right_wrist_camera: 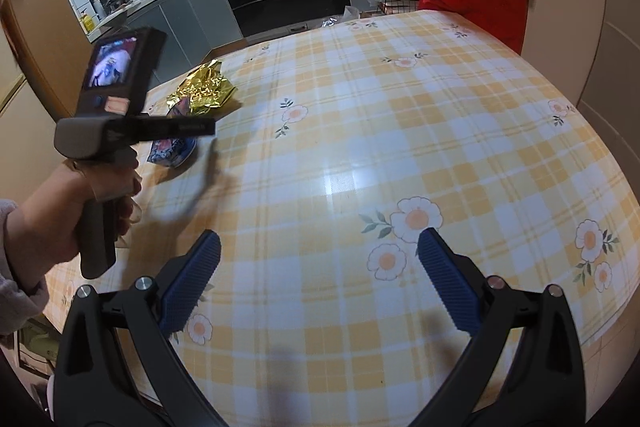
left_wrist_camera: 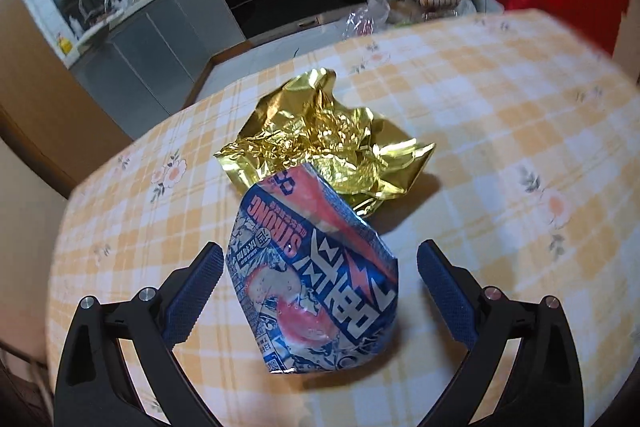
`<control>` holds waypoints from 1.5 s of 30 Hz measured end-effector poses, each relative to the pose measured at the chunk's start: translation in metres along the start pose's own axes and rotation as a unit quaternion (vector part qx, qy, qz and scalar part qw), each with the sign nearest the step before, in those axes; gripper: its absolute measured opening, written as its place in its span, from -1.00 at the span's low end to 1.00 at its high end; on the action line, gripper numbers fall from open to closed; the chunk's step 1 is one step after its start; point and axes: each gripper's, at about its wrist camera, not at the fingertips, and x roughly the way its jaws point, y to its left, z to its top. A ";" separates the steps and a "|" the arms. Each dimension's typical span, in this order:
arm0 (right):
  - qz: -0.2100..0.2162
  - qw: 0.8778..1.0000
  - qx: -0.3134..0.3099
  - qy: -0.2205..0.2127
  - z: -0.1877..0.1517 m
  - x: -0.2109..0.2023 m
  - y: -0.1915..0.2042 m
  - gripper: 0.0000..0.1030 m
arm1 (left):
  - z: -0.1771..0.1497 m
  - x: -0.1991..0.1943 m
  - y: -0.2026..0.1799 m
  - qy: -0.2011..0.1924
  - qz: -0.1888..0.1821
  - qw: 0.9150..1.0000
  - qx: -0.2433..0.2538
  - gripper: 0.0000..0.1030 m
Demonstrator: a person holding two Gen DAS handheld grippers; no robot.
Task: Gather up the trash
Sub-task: 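Grasp the blue-printed snack bag with the left tool, then grasp the gold foil wrapper with the right tool while the left tool holds the snack bag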
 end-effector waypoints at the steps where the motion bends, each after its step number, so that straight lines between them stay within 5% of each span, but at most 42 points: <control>1: 0.002 1.000 -0.004 0.000 0.002 0.002 0.001 0.89 | -0.003 -0.002 0.000 -0.008 -0.004 1.000 0.010 0.79; 3: 0.001 1.000 -0.014 0.002 0.003 0.004 0.005 0.89 | -0.010 -0.004 0.008 -0.012 -0.019 1.000 0.017 0.04; 5: 0.007 1.000 -0.023 0.005 0.008 0.009 0.009 0.89 | -0.020 -0.007 0.026 -0.001 -0.054 0.999 0.001 -0.36; 9: 0.019 0.999 -0.042 0.008 0.020 0.021 0.022 0.89 | -0.039 -0.030 0.061 -0.030 -0.112 0.993 -0.029 -0.59; 18: 0.045 0.992 -0.120 0.008 0.070 0.073 0.076 0.89 | -0.077 -0.062 0.164 -0.066 -0.195 0.969 -0.139 -0.67; 23: 0.052 0.985 -0.164 0.020 0.105 0.124 0.112 0.89 | -0.101 -0.070 0.208 -0.087 -0.188 0.962 -0.179 -0.68; 30: 0.050 0.989 -0.123 0.062 0.149 0.204 0.133 0.89 | -0.124 -0.076 0.244 -0.094 -0.194 0.953 -0.214 -0.69; 35: 0.051 0.991 -0.093 0.086 0.162 0.232 0.142 0.88 | -0.139 -0.088 0.259 -0.107 -0.198 0.947 -0.230 -0.69; 40: 0.018 0.985 -0.148 0.091 0.159 0.243 0.163 0.90 | -0.157 -0.093 0.263 -0.107 -0.196 0.943 -0.246 -0.69; 45: 0.046 0.977 -0.176 0.107 0.151 0.231 0.173 0.39 | -0.169 -0.099 0.263 -0.104 -0.194 0.942 -0.255 -0.69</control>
